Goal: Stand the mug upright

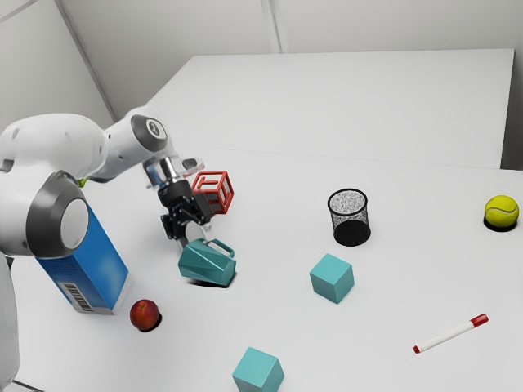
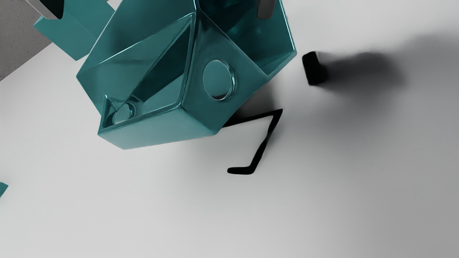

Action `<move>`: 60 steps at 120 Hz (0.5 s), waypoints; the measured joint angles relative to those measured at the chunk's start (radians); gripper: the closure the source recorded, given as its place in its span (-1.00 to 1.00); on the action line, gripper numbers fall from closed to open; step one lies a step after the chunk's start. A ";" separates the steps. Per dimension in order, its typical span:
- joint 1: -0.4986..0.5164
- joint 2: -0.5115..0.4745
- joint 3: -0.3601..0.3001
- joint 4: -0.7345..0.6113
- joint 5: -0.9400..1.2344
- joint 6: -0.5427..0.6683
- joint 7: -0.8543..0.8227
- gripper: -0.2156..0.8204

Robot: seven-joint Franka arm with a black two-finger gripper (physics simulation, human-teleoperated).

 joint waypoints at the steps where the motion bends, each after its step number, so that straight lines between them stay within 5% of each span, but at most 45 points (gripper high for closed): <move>1: 0.000 0.000 0.000 0.000 -0.001 -0.001 -0.001 -0.54; 32: -0.003 -0.003 0.000 -0.021 -0.041 -0.022 -0.026 -0.42; 60: -0.002 -0.017 0.004 -0.021 -0.057 -0.048 -0.048 0.14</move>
